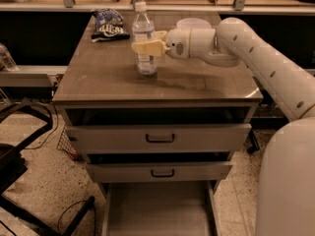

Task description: Place blue plastic bottle upright

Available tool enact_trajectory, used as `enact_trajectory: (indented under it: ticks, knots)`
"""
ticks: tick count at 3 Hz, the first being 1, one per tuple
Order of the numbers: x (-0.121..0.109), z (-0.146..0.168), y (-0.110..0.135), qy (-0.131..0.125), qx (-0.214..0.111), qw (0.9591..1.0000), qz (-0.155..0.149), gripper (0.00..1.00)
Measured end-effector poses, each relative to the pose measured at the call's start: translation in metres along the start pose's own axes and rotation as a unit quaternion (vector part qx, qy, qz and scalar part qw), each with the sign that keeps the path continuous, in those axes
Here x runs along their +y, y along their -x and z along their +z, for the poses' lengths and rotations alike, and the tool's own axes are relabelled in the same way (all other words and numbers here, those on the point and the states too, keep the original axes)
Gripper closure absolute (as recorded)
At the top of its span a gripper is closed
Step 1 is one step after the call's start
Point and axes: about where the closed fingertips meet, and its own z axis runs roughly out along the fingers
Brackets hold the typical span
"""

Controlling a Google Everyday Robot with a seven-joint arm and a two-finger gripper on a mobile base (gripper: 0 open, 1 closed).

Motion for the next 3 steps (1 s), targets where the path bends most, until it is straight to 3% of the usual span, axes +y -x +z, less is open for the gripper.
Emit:
enact_trajectory:
  ticks: [1, 3]
  knots:
    - [0.0011, 0.0025, 0.0, 0.002, 0.0, 1.0, 0.0, 0.46]
    - [0.0012, 0.0026, 0.0002, 0.002, 0.0, 1.0, 0.0, 0.01]
